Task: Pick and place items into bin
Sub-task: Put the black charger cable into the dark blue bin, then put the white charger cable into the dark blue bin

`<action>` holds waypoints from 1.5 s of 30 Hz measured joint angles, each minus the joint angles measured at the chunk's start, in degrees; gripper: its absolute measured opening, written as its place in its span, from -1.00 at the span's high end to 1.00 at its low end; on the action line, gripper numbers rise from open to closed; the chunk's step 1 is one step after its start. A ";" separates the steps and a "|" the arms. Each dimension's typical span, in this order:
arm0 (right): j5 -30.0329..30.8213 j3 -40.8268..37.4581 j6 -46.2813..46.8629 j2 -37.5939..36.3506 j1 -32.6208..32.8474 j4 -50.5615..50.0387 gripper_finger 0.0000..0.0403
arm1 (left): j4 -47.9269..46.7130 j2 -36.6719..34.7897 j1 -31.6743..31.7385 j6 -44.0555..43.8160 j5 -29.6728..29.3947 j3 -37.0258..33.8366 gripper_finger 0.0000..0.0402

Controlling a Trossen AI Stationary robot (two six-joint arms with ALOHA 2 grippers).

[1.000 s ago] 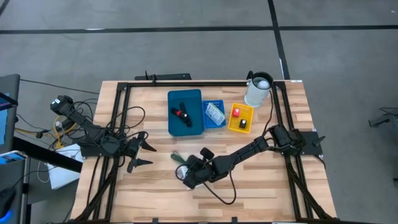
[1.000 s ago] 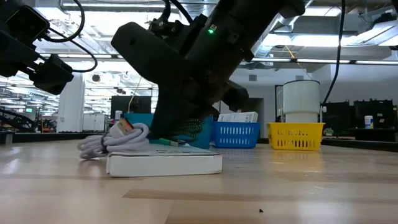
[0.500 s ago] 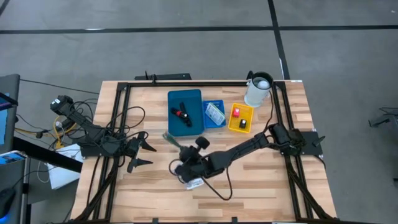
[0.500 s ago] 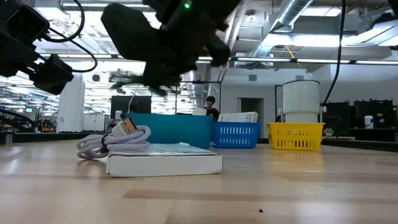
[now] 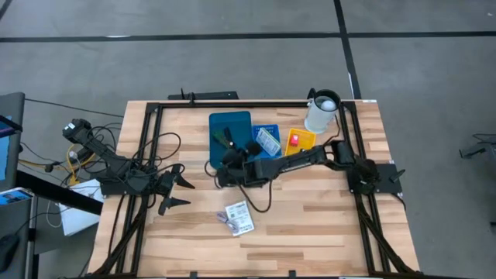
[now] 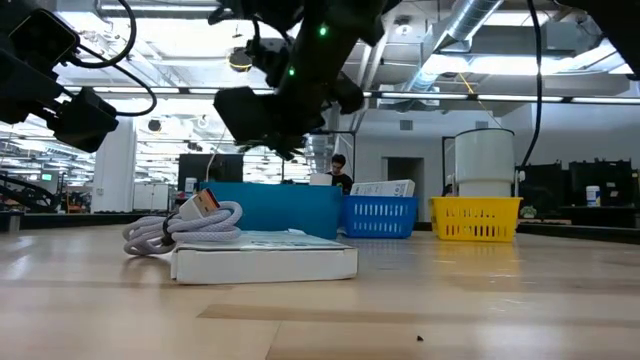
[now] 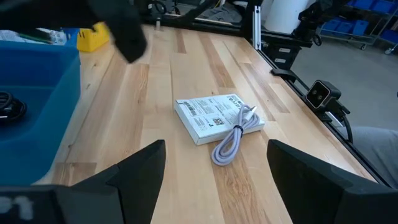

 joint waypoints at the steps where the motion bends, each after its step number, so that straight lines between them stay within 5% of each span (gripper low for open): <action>1: -0.09 0.00 0.02 0.00 -0.36 0.00 0.70 | 0.01 -0.01 0.01 0.00 0.00 0.00 -0.34; 13: -3.04 0.00 1.49 -0.07 2.18 0.08 0.09 | 0.01 -0.01 -0.01 0.00 0.00 0.00 -0.34; 20: -14.13 0.02 2.01 -0.09 8.64 1.27 -0.15 | -0.01 0.00 0.01 0.00 0.00 0.00 -0.34; 35: -34.99 -1.31 -7.75 -0.11 15.29 5.61 -0.17 | -0.01 -0.01 0.01 0.00 0.00 0.00 -0.34; 45: -38.75 -2.05 -7.34 -0.17 13.74 7.34 -0.17 | -0.01 0.01 0.00 0.00 0.00 0.00 -0.34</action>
